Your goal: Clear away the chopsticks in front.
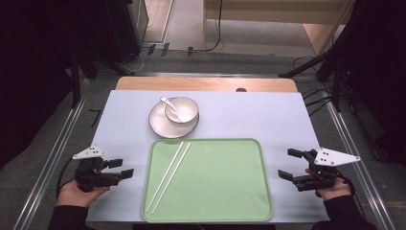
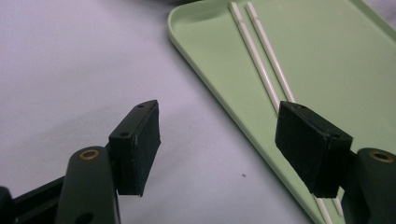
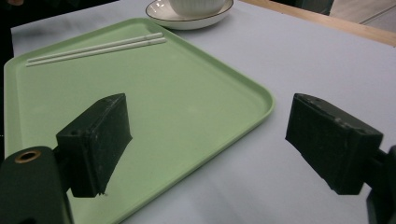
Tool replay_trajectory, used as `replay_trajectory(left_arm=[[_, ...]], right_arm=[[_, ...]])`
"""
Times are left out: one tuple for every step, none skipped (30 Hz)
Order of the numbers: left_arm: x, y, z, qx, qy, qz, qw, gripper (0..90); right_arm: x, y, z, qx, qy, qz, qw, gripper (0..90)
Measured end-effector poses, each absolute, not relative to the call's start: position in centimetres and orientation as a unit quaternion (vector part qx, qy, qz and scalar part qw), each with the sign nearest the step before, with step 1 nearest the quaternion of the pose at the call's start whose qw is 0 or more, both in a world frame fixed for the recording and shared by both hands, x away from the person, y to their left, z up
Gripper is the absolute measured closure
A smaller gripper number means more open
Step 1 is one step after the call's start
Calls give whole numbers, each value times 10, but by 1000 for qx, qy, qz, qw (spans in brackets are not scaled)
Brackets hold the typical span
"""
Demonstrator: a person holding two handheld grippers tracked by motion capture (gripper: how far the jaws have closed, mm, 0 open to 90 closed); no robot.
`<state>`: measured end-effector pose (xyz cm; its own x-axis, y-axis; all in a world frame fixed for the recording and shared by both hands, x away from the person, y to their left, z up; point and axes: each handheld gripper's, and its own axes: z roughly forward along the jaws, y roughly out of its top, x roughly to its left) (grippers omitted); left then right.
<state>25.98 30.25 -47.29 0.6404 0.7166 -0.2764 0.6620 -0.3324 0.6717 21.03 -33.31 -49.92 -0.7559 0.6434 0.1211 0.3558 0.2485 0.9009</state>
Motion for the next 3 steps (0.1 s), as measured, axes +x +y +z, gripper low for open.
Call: replay_trajectory(left_arm=[[260, 302, -473, 815, 423, 35, 394, 309], [260, 302, -473, 815, 423, 35, 394, 308], [260, 302, -474, 815, 424, 37, 393, 308]], right_arm=[[210, -333, -499, 322, 778, 522, 138, 141], [210, -333, -499, 322, 778, 522, 138, 141], [210, -333, -499, 321, 778, 522, 138, 141]])
